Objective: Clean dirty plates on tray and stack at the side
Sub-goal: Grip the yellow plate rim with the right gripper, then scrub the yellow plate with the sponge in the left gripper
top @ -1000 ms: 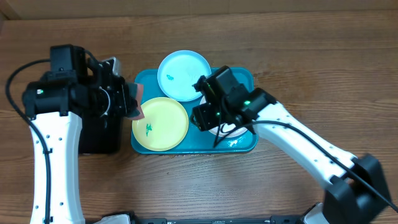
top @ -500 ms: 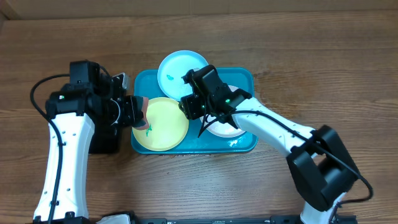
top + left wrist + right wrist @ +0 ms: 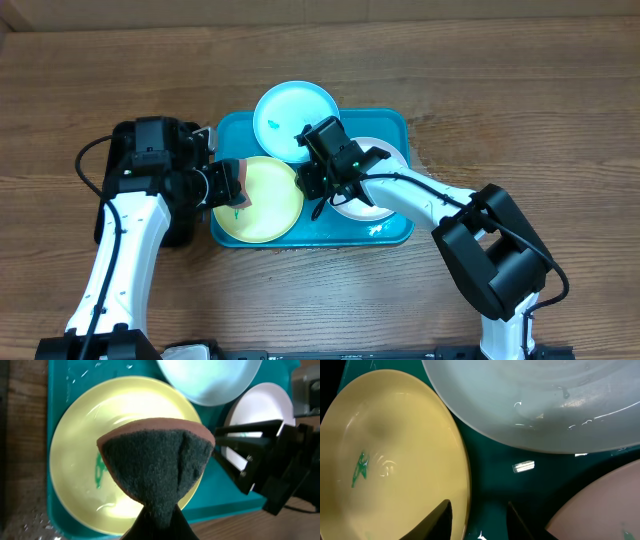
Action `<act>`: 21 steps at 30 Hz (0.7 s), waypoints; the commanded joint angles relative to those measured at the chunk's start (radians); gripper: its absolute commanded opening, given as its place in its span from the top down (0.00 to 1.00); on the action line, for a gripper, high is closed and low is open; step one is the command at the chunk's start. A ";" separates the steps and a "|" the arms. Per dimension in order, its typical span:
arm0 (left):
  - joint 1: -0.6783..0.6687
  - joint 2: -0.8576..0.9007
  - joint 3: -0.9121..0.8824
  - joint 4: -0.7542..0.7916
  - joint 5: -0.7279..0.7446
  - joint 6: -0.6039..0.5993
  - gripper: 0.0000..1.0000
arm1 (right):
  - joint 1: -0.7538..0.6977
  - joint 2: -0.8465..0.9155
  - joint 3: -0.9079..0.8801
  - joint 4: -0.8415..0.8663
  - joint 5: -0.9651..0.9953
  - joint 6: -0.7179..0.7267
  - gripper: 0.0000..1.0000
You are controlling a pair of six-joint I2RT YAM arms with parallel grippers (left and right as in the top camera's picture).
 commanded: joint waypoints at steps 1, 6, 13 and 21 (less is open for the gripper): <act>-0.021 0.016 -0.006 0.018 -0.001 -0.035 0.96 | 0.029 0.029 -0.003 0.014 -0.001 0.008 0.62; -0.034 0.061 -0.006 0.031 -0.003 -0.040 0.96 | 0.060 0.048 -0.003 0.033 0.008 0.008 0.62; -0.040 0.170 -0.006 0.053 -0.002 -0.040 0.96 | 0.064 0.048 -0.003 0.024 0.071 0.013 0.74; -0.084 0.304 -0.006 0.094 -0.008 -0.042 0.96 | 0.062 0.048 -0.003 0.020 0.071 0.016 0.89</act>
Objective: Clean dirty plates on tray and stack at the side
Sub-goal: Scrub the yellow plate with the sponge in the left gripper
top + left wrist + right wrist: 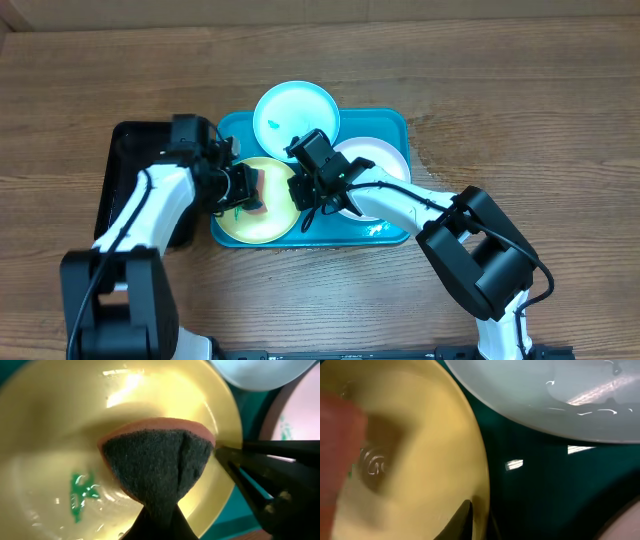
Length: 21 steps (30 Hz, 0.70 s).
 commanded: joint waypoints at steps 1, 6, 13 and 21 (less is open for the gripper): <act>-0.012 0.040 -0.005 0.007 -0.016 -0.024 0.96 | 0.002 0.011 -0.003 0.001 0.004 0.001 0.91; -0.012 0.064 -0.005 0.006 -0.082 -0.058 0.96 | 0.003 0.011 -0.003 -0.008 0.003 0.005 0.83; -0.016 0.067 -0.011 0.024 -0.104 -0.059 0.96 | 0.002 0.012 -0.003 -0.021 0.003 0.034 0.96; -0.016 0.069 -0.076 0.084 -0.158 -0.074 0.96 | 0.002 0.012 -0.003 -0.020 0.003 0.034 0.96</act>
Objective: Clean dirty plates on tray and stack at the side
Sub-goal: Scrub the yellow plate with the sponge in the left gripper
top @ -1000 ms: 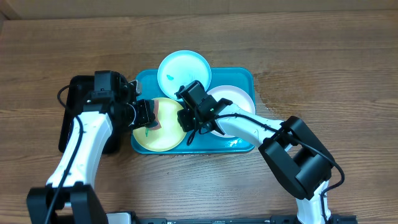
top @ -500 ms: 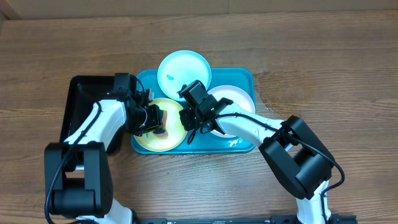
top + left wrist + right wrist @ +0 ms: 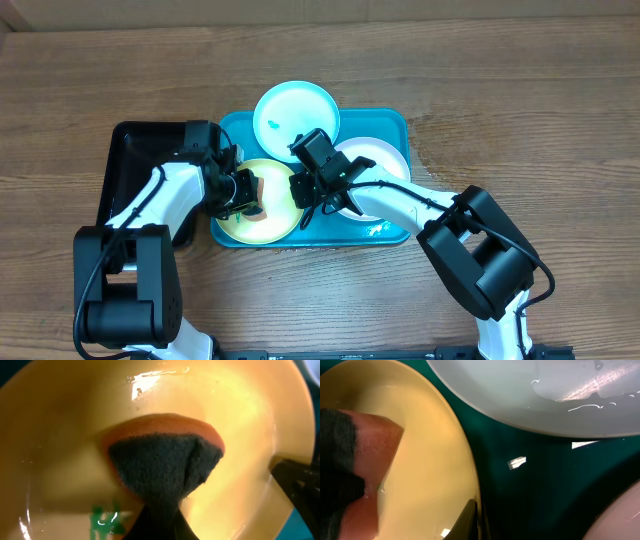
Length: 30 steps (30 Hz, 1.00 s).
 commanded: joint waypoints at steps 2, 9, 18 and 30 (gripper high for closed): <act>-0.005 0.007 -0.043 -0.021 -0.197 -0.028 0.96 | 0.006 0.012 -0.003 -0.013 -0.006 -0.019 0.96; 0.001 0.005 0.003 -0.136 -0.471 -0.121 0.96 | 0.006 0.012 -0.003 -0.013 -0.005 -0.019 0.96; -0.024 0.009 0.065 -0.066 0.007 -0.104 0.96 | 0.006 0.012 -0.003 -0.008 -0.006 -0.019 0.96; -0.159 0.014 0.064 -0.146 -0.218 -0.103 0.96 | 0.006 0.012 -0.003 0.006 -0.005 -0.019 0.96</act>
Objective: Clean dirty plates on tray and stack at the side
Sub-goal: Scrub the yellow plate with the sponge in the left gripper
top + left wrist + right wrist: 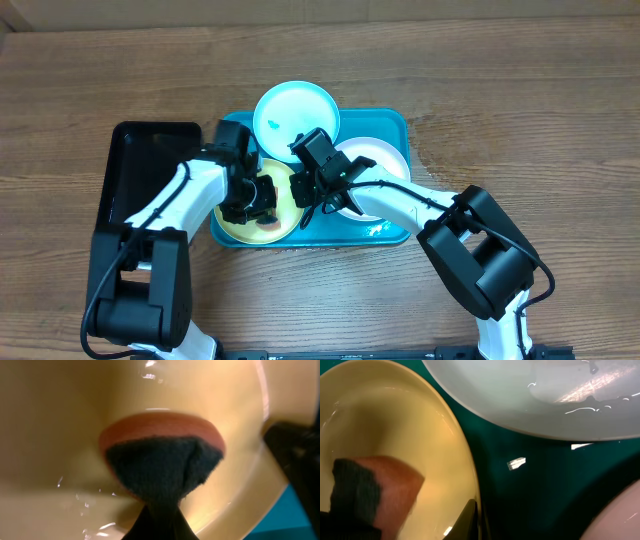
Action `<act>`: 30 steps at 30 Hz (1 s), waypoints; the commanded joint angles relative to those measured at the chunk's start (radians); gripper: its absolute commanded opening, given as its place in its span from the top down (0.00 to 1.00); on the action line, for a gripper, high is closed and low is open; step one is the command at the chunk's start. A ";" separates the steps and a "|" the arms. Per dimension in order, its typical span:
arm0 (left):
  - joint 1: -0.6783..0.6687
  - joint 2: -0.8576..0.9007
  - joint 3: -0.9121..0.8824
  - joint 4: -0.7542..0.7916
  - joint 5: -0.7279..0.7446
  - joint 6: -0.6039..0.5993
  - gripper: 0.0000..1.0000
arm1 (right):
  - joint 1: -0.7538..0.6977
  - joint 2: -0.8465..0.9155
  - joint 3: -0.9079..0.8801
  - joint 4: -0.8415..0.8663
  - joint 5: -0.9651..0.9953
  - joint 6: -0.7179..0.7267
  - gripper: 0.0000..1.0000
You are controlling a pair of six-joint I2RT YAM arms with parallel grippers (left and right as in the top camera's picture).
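Observation:
A yellow plate [240,222] lies at the front left of the teal tray [390,125]. My left gripper [262,196] is shut on an orange sponge [160,435] with a dark scouring face, pressed onto the plate's wet inside [60,420]. No green mark shows on the bare yellow surface. My right gripper [304,196] is shut on the yellow plate's right rim [470,475], one finger [469,519] lying inside it. The sponge [380,487] also shows in the right wrist view. A light blue plate [295,115] and a white plate [385,150] share the tray.
A black bin [140,170] stands left of the tray. The light blue plate [545,395] carries water and a small green mark [272,127]. A green smear [376,229] lies at the tray's front right. Bare wooden table [520,100] surrounds everything.
The left gripper with the sponge has moved right and toward the front across the yellow plate. The green mark seen beside the sponge is no longer visible. The right gripper still holds the rim.
First the sponge hung above the yellow plate with its green mark, and the right gripper stood open at the rim. Then the right gripper was shut on the rim with the sponge lower. Later the sponge pressed on the plate, and now it sits further right.

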 commanded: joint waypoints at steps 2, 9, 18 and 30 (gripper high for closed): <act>-0.021 0.010 0.019 -0.062 -0.286 -0.021 0.96 | 0.007 0.012 -0.003 0.000 -0.008 -0.021 0.96; 0.017 0.007 0.059 -0.126 -0.489 -0.095 0.96 | 0.007 0.012 -0.003 -0.001 -0.003 -0.021 0.96; 0.075 -0.089 0.295 -0.275 -0.471 -0.135 0.96 | 0.008 0.008 0.029 -0.040 0.010 -0.063 0.96; 0.316 -0.286 0.320 -0.290 -0.313 -0.039 0.96 | 0.047 -0.098 0.286 -0.298 0.269 -0.251 0.96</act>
